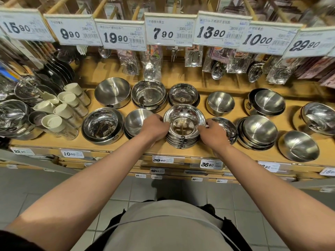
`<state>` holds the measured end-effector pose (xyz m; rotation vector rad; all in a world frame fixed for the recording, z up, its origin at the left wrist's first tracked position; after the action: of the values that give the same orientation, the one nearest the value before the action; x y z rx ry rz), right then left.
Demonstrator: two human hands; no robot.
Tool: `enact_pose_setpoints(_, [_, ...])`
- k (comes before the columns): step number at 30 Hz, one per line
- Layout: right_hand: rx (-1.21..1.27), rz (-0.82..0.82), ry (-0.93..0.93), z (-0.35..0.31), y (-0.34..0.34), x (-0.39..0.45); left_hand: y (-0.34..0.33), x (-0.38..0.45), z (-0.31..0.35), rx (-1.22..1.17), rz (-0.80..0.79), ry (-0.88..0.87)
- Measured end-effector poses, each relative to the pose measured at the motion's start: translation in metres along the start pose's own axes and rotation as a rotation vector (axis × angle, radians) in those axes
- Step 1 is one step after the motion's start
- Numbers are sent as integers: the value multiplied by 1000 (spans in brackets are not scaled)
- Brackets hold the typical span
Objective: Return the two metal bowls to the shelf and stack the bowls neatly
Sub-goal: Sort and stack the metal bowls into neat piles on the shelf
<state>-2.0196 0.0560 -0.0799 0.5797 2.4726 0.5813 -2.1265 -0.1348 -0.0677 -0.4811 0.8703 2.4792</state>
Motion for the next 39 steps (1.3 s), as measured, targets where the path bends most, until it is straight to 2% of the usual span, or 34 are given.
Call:
enact_pose_setpoints(9, [88,62,49,2,-2,-7,-6,3,-5,-70,-50,33])
enact_pose_setpoints(14, [84,67,10,-2,-4,-10,-13,2,-12,-235,-132,123])
enact_pose_setpoints(19, [153,30,-4,-2,-4,-15,-13,3,-15,-276,-140,123])
enact_pose_setpoints(24, [223,20,-54,8,3,-22,6,-2,-13,-138,30,27])
enact_pose_setpoints(28, [313,80,-8,12,24,-38,28,-19,-2,28,129,-95])
enact_pose_setpoints(31, [353,127,56,18,48,-57,41,-35,13,38,170,-200])
enact_pose_setpoints(36, [323,230,28,44,93,-93,29,-60,49,-1,148,-358])
enact_pose_setpoints(39, [342,277,-2,64,119,-108,-1,-69,64,-133,-39,-386])
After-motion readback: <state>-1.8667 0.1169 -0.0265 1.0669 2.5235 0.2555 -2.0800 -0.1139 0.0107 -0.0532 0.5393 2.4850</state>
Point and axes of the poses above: each hand's wrist, its own x-axis towards the middle knuckle, its own y-axis out of the back of the hand, z = x × y, the point moved 7 cm from there along x, towards the middle knuckle, and after that the axes turned 3 degrees about -z, right-handed, at the moved point
